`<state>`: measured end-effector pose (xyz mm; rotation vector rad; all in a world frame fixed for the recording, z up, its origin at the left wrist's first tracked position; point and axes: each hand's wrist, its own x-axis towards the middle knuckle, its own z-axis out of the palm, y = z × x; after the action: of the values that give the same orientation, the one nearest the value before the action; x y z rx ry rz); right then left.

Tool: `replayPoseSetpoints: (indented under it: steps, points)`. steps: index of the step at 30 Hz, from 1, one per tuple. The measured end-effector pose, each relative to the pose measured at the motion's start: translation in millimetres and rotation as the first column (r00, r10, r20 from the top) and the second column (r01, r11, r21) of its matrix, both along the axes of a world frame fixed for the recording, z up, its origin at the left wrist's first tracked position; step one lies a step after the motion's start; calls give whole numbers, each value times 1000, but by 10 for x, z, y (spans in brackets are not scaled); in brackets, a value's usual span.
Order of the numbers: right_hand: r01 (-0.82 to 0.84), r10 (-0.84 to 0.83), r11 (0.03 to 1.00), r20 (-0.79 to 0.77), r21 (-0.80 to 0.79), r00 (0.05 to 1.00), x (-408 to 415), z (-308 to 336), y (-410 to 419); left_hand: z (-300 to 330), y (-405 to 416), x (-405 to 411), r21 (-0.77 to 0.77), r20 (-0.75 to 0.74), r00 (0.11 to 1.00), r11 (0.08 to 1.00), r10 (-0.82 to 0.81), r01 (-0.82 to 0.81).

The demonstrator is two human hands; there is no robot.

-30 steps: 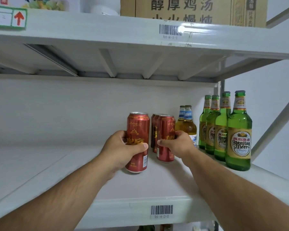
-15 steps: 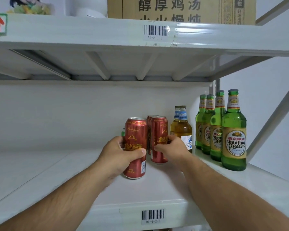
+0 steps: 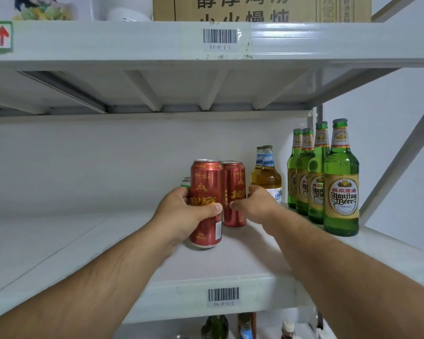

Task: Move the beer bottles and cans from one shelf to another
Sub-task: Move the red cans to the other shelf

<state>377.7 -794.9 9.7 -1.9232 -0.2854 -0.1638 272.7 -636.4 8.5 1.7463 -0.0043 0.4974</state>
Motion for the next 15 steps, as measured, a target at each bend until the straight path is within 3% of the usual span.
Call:
replayPoseSetpoints:
  steps: [8,15]
  points:
    - [52,-48,989,32,-136,998,-175,98,-398,-3,-319,293,-46,-48,998,998,-42,40]
    - [-16,22,987,35,-160,999,-283,82,-652,-11,-578,450,-2,-92,996,1000,-16,16]
